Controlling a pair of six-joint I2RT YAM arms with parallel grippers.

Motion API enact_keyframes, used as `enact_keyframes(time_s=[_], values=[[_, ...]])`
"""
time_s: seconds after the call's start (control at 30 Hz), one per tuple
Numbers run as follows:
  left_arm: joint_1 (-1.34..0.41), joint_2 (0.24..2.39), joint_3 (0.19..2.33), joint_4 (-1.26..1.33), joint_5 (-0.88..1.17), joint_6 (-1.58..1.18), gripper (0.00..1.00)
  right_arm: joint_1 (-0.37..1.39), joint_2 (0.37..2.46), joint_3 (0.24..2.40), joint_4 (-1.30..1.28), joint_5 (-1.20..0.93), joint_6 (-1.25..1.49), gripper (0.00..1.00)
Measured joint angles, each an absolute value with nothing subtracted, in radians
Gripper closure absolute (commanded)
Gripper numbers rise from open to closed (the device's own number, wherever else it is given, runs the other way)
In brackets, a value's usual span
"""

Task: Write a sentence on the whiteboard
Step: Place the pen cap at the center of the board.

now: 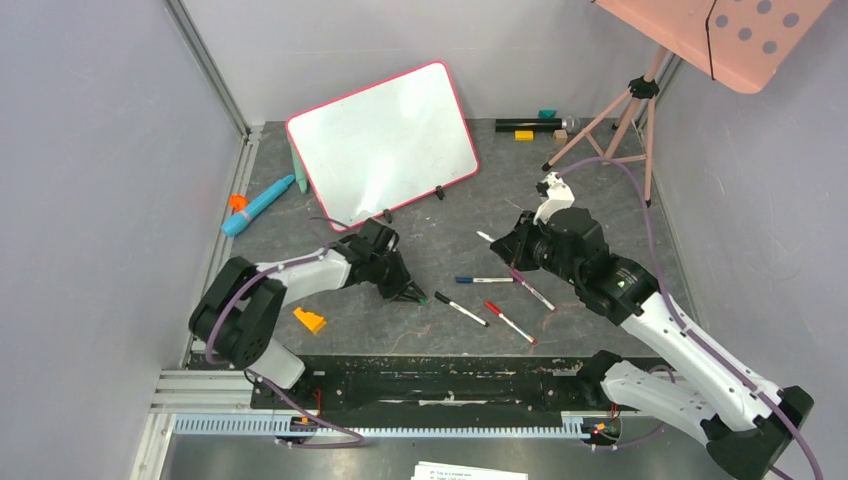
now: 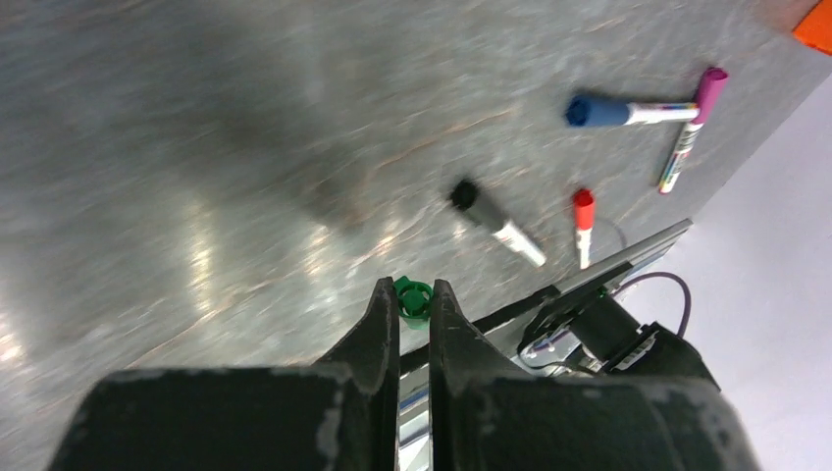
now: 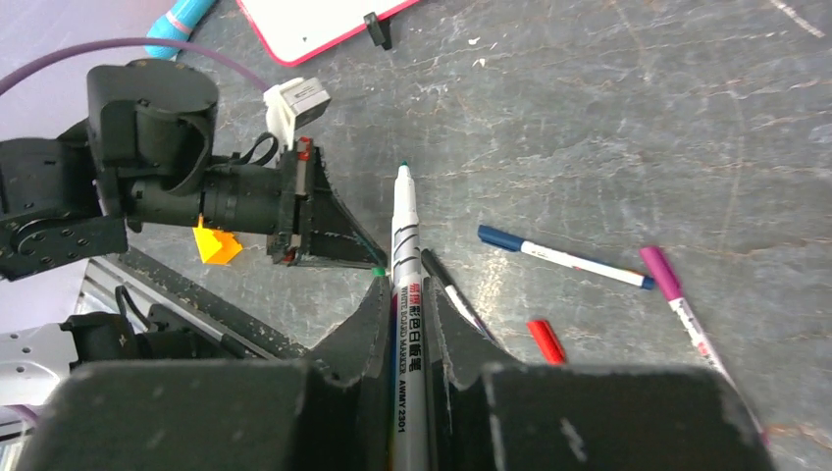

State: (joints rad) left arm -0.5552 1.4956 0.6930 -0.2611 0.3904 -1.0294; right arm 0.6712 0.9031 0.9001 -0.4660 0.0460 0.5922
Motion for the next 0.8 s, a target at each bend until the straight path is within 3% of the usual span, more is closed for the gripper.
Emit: enact_keyframes(time_s=[0.2,0.33,0.5,0.8], values=[[-0.627,1.63,0.86,-0.218,0.362,-1.076,0.95,0.671,0.868,0.947,-0.533,0.095,0.543,1.0],[-0.649,1.697,0.932,-0.196,0.358,-1.085,0.86,0.671,0.868,0.971,-0.563,0.132,0.517,1.0],[-0.663,1.757,0.951,-0.196,0.356,-1.086,0.61,0.671,0.868,0.986,-0.586,0.161,0.494,1.0],[-0.665,1.745,0.952,-0.252,0.339,-1.084,0.27,0.671,0.873,0.986,-0.601,0.184,0.477,1.0]])
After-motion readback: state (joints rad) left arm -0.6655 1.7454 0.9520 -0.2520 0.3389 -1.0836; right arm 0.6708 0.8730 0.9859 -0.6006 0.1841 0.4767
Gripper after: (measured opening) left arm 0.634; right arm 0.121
